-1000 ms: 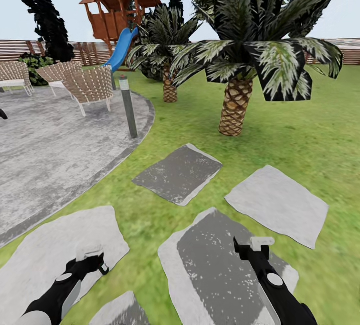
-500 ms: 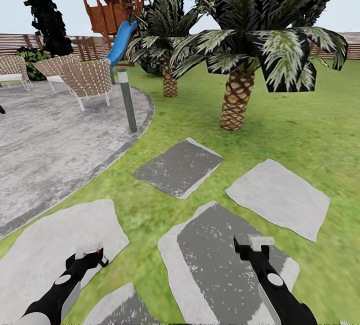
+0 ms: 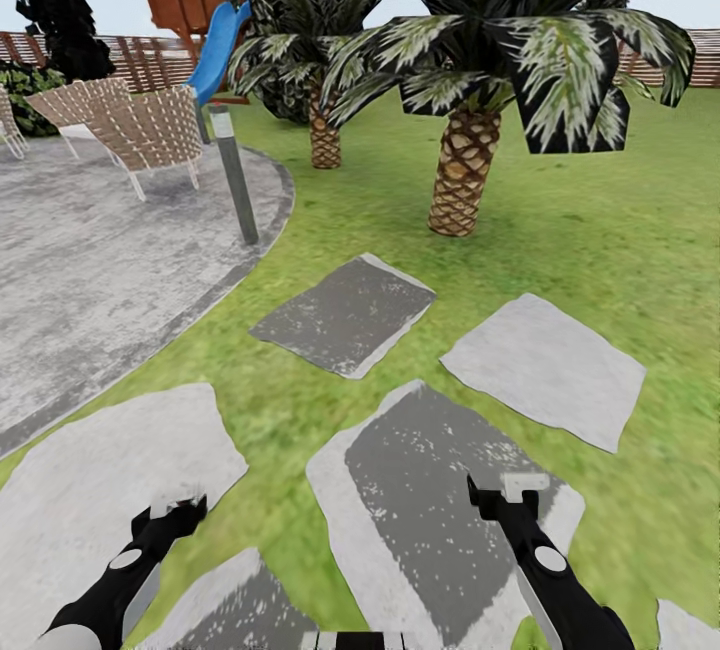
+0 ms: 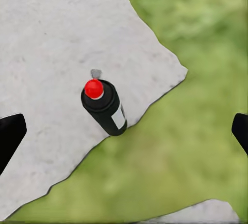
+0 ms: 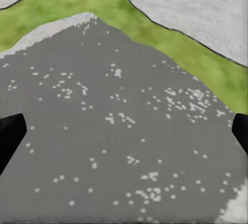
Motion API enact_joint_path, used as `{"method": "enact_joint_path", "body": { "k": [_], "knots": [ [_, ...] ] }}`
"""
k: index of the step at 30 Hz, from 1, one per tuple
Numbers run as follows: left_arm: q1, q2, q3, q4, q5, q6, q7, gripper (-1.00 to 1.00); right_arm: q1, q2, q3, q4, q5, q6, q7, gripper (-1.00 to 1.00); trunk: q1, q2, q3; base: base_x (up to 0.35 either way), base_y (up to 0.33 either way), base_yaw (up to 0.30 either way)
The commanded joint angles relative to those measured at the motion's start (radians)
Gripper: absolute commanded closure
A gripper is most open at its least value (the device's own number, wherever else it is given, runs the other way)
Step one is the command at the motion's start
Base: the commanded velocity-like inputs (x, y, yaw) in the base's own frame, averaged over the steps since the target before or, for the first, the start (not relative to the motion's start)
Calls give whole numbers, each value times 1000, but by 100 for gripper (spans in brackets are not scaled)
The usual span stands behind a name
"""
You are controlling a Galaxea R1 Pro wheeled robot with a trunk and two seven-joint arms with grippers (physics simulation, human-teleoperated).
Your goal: In the garden, pick up the pesticide atomizer on the floor and spray pesticide onto both trees until each tree trunk is fully covered.
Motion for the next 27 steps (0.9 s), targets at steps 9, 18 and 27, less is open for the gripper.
{"method": "enact_joint_path", "body": {
  "k": [9, 18, 27],
  "knots": [
    [2, 0, 0, 2, 4, -10, 0, -100, -1, 0, 1, 1, 0, -3, -3, -100, 4, -2, -42, 0, 0, -4],
    [4, 0, -1, 2, 3, -38, 0, -100, 0, 0, 0, 1, 0, -3, -3, -100, 8, -5, -91, 0, 0, 0],
    [5, 0, -1, 2, 3, -48, 0, -100, -1, 0, -1, 1, 0, -3, -3, -100, 11, -6, -136, 0, 0, 0]
  ]
}}
